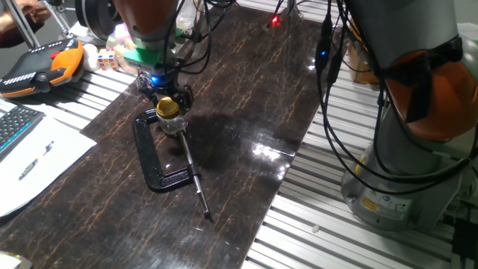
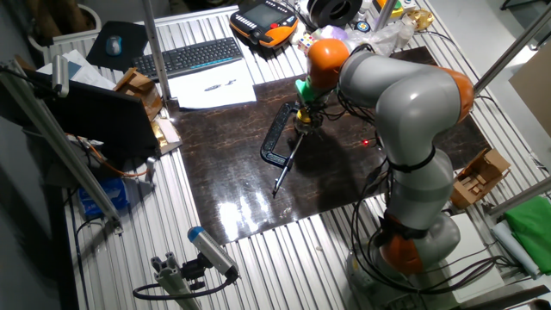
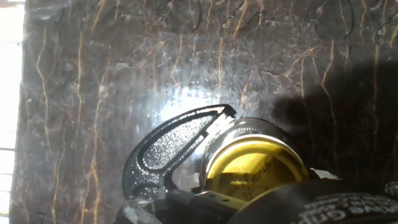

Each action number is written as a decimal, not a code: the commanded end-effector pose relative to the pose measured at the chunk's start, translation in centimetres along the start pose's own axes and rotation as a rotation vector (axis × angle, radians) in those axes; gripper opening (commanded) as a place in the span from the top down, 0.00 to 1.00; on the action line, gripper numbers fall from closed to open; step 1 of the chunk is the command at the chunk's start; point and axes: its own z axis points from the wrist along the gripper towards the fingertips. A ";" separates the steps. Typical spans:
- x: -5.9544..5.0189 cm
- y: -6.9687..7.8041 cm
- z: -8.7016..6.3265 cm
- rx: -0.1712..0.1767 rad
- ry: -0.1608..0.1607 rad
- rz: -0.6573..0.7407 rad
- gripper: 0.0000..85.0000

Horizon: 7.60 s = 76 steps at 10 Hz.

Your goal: Unscrew the lid from the jar

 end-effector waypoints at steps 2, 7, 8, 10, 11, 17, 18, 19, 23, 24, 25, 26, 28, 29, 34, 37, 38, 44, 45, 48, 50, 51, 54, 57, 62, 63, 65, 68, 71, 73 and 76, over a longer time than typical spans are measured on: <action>0.3 -0.1 0.1 -0.003 -0.008 -0.018 0.00; 0.3 -0.2 0.1 0.009 -0.031 -0.071 0.00; 0.3 -0.2 0.1 0.010 -0.037 -0.082 0.00; 0.2 -0.2 0.1 0.013 -0.040 -0.103 0.00; 0.2 -0.2 0.2 0.012 -0.043 -0.103 0.00; 0.1 -0.3 0.3 0.015 -0.066 -0.147 0.16; 0.1 -0.4 0.2 0.018 -0.067 -0.151 0.16; 0.1 -0.4 0.3 0.022 -0.068 -0.156 0.15; 0.1 -0.4 0.2 0.033 -0.081 -0.246 0.24; 0.0 -0.4 0.3 0.036 -0.091 -0.272 0.25; -0.1 -0.4 0.5 0.033 -0.095 -0.280 0.26; -0.2 -0.5 0.7 0.031 -0.098 -0.288 0.27; -0.3 -0.5 0.7 0.033 -0.092 -0.298 0.32; -0.3 -0.5 0.7 0.035 -0.091 -0.308 0.35; -0.2 -0.5 0.6 0.043 -0.097 -0.369 0.37; -0.2 -0.5 0.6 0.049 -0.093 -0.419 0.40; -0.2 -0.5 0.6 0.051 -0.092 -0.428 0.42; -0.2 -0.5 0.6 0.058 -0.098 -0.378 0.42; -0.2 -0.6 0.5 0.059 -0.102 -0.364 0.42; -0.2 -0.7 0.5 0.051 -0.101 -0.292 0.44; -0.2 -0.7 0.5 0.051 -0.102 -0.266 0.46; -0.2 -0.7 0.5 0.056 -0.102 -0.241 0.46; -0.2 -0.8 0.5 0.066 -0.107 -0.129 0.47; -0.2 -0.8 0.5 0.066 -0.104 -0.055 0.47; -0.3 -0.9 0.4 0.074 -0.099 0.048 0.47; -0.3 -0.9 0.3 0.075 -0.099 0.057 0.47; -0.3 -0.9 0.3 0.067 -0.097 0.058 0.02; -0.3 -0.8 0.3 0.047 -0.080 0.060 0.00; -0.4 -1.0 -0.2 0.051 -0.079 0.050 0.00; -0.3 -1.0 -0.3 0.056 -0.076 0.003 0.00; -0.9 -0.9 -1.5 0.056 -0.023 0.034 0.00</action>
